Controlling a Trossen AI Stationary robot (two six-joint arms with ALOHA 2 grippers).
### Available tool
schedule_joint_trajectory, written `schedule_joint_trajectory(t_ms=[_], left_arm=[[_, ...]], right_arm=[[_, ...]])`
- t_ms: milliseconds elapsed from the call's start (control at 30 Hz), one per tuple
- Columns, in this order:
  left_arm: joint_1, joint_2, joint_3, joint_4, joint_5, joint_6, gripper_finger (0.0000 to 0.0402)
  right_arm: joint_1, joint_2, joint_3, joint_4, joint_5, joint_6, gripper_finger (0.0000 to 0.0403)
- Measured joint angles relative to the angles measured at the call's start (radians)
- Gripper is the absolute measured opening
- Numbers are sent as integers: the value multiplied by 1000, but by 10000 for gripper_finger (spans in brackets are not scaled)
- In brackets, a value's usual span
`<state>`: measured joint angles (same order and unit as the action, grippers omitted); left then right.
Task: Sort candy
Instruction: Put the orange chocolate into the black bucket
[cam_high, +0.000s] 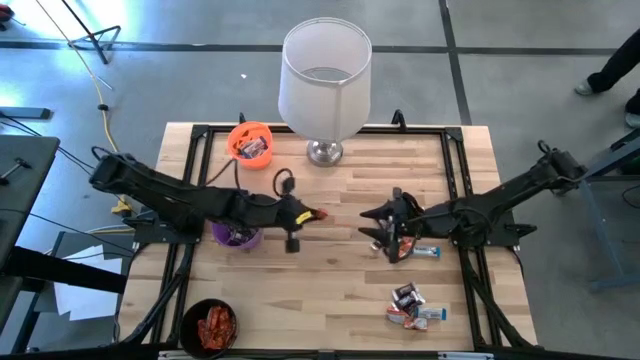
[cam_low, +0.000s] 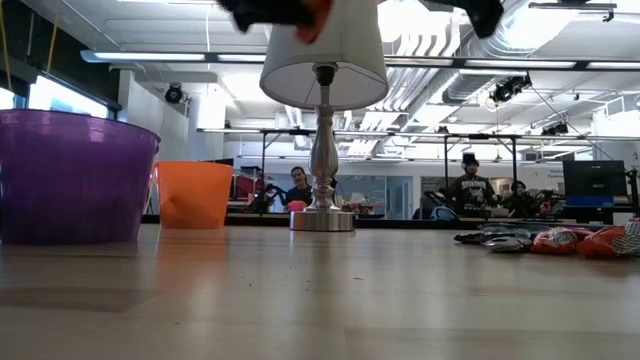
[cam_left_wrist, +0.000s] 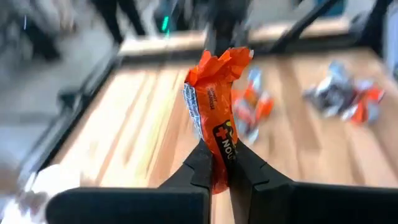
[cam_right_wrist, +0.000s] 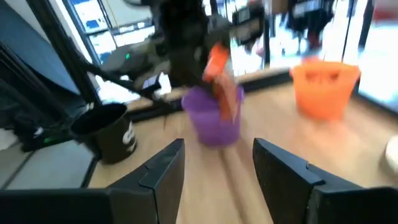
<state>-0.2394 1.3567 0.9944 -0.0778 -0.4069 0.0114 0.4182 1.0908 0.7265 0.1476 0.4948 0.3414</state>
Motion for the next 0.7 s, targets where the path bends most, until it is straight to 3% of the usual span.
schedule_joint_trajectory(t_ms=[133,300,533,700], left_arm=[[-24,-126,0,-358,19,-252,8],[-121,-256,0,-649,199,-677,8],[-398,-280,0,-675,291,-1132,13],[-596,-256,0,-673,301,-1546,14]], right_arm=[[19,-16,0,-138,-41,184,184],[28,-8,0,-278,-95,373,184],[19,-6,0,-400,-54,499,184],[-5,-6,0,-411,-34,514,184]])
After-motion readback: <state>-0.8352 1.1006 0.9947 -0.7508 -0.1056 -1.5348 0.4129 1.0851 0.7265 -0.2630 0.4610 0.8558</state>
